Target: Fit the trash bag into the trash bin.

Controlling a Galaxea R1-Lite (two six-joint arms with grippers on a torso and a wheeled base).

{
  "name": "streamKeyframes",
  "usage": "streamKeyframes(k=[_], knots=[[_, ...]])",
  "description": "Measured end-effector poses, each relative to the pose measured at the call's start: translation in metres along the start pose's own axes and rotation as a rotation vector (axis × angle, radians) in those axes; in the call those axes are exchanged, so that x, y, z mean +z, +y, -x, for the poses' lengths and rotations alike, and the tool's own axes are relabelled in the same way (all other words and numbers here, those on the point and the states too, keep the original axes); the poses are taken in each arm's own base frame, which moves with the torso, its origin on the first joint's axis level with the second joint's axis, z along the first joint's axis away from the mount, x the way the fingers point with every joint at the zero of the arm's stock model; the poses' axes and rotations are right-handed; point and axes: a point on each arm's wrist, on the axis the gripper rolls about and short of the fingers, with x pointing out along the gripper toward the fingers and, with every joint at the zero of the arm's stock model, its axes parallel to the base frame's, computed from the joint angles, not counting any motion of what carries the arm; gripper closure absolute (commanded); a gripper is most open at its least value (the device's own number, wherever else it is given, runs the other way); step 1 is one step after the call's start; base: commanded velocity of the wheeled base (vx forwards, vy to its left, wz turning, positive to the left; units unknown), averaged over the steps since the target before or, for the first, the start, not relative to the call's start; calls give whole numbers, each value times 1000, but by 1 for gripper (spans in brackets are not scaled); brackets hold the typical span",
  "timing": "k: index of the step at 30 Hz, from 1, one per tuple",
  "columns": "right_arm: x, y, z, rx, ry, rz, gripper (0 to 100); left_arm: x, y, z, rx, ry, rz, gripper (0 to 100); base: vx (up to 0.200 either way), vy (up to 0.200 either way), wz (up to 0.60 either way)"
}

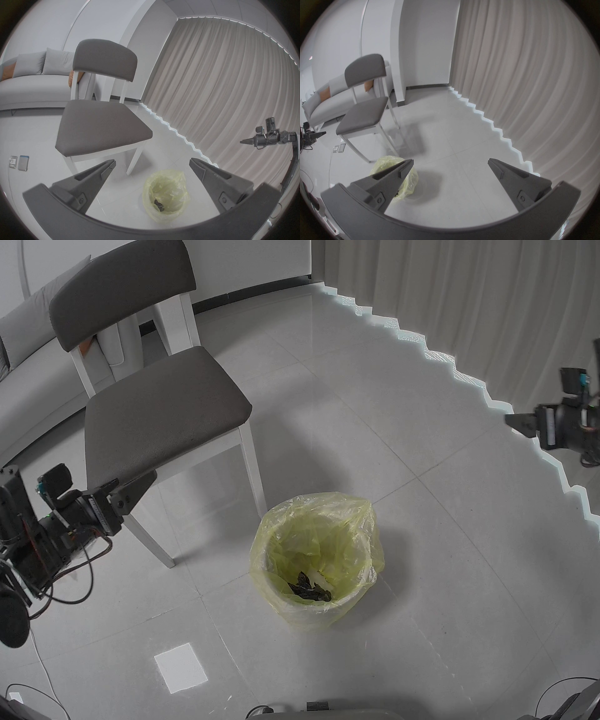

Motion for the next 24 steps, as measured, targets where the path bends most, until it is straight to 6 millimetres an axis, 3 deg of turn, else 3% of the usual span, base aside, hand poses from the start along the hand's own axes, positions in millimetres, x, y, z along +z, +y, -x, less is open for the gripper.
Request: streamKeyframes(k=[5, 11, 18, 24], knots=[[-19, -27, 67, -64, -66, -42, 0, 15, -13, 37, 1, -14, -5, 0, 0, 0, 0], [-65, -44, 140, -132, -130, -79, 0, 23, -29, 88, 3, -40, -14, 0, 0, 0, 0], [-131, -45, 206, -177, -156, -99, 0, 18, -43, 143, 8, -54, -20, 0, 0, 0, 0], [-192, -39, 245, -228, -105, -126, 0, 8, -54, 186, -1, -103, -41, 0, 0, 0, 0]])
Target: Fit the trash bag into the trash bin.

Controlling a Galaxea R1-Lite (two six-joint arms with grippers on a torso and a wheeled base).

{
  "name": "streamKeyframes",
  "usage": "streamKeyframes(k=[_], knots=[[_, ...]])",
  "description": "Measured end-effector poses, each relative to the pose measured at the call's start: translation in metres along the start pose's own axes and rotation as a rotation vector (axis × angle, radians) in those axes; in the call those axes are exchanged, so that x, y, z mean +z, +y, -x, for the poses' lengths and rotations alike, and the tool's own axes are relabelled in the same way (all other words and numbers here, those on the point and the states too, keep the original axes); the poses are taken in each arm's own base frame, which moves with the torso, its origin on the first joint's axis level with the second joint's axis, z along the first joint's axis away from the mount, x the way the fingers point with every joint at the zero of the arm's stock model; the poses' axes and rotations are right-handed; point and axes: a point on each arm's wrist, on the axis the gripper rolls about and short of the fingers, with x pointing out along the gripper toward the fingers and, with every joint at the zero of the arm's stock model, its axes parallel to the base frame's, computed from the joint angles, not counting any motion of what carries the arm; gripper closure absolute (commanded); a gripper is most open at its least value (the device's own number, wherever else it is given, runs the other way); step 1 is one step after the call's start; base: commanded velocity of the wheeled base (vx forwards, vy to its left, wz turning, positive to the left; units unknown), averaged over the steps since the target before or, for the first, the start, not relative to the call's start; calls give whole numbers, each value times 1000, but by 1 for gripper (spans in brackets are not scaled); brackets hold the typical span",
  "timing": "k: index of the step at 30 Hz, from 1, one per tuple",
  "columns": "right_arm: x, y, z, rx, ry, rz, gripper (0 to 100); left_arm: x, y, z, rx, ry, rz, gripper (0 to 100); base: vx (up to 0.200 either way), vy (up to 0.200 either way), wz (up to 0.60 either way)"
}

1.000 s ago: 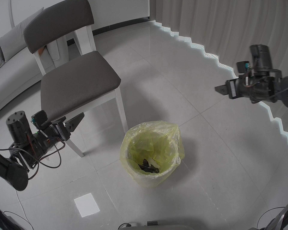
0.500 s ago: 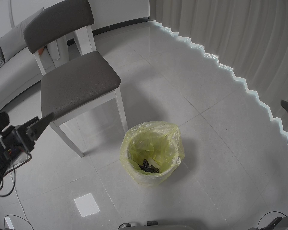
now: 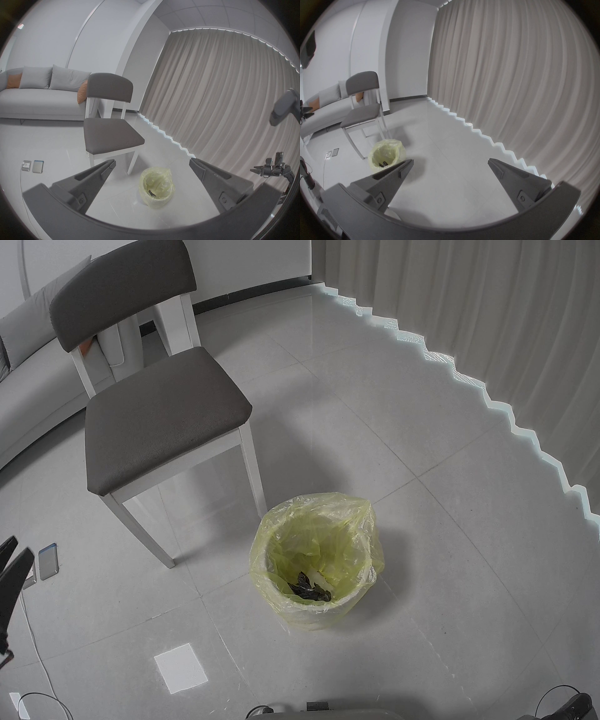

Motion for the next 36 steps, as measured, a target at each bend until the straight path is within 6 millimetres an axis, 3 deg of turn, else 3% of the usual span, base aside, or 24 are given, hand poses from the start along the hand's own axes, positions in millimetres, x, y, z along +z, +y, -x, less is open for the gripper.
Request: streamKeyframes(k=[7, 15, 24, 36], knots=[[-38, -3, 16, -114, -15, -186, 0, -25, -4, 37, -2, -22, -50, 0, 0, 0, 0], [-54, 4, 1, -20, -121, -269, 0, -50, -4, 61, 33, -60, -73, 0, 0, 0, 0], [-82, 15, -33, 64, -259, -212, 0, -70, 1, 64, 85, -79, -121, 0, 0, 0, 0], [-98, 18, -41, 93, -212, -108, 0, -102, 17, 53, 254, -154, -247, 0, 0, 0, 0]])
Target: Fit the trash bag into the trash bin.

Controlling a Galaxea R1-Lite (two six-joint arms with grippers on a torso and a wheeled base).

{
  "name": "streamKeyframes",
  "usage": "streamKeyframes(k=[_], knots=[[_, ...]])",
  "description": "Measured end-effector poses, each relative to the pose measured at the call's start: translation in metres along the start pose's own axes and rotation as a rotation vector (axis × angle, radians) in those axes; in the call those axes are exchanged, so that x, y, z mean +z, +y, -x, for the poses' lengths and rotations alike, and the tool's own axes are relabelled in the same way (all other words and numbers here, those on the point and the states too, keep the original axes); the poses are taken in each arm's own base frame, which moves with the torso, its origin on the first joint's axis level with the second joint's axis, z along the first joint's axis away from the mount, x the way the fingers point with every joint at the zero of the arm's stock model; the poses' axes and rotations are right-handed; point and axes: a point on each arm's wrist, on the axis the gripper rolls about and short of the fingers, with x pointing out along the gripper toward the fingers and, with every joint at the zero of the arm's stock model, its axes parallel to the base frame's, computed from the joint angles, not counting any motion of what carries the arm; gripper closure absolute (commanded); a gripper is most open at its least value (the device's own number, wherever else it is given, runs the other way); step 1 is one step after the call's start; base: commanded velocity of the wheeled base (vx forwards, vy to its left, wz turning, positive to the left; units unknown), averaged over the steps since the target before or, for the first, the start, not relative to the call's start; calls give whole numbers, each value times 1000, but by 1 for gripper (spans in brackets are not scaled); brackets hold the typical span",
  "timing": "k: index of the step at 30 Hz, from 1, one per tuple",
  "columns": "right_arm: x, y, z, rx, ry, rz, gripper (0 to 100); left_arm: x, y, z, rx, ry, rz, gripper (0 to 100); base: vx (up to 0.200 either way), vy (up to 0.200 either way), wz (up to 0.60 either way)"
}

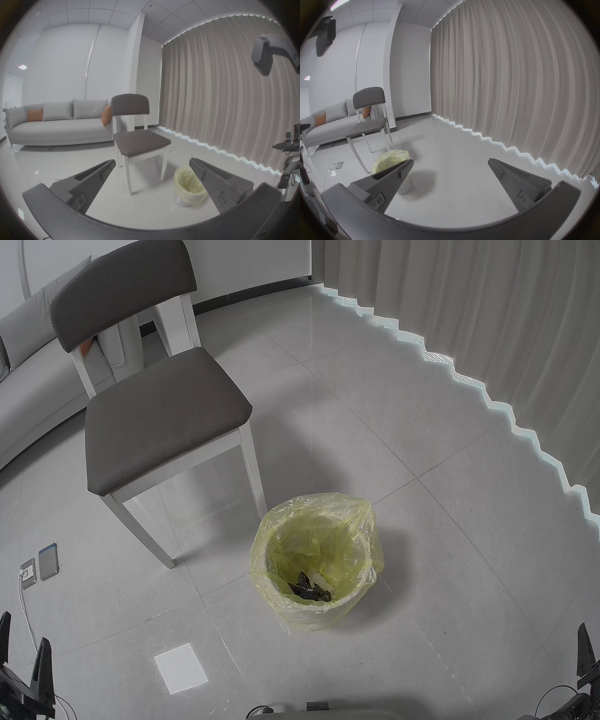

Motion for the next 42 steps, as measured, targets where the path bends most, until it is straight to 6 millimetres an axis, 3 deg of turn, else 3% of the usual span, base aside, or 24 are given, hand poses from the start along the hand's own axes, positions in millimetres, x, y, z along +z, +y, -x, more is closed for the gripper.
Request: streamKeyframes(k=[5, 12, 19, 42], knots=[[-1, 0, 0, 16, 4, -17, 0, -17, 2, 2, 99, 135, -10, 0, 0, 0, 0], [-4, 2, 0, 100, 36, 23, 0, -22, 3, 6, 170, 139, -25, 0, 0, 0, 0], [-10, 2, 0, 93, 101, 36, 0, -26, 2, 8, 139, 175, -13, 0, 0, 0, 0], [-8, 1, 0, 63, 84, 1, 0, -28, 1, 8, 105, 186, -8, 0, 0, 0, 0]])
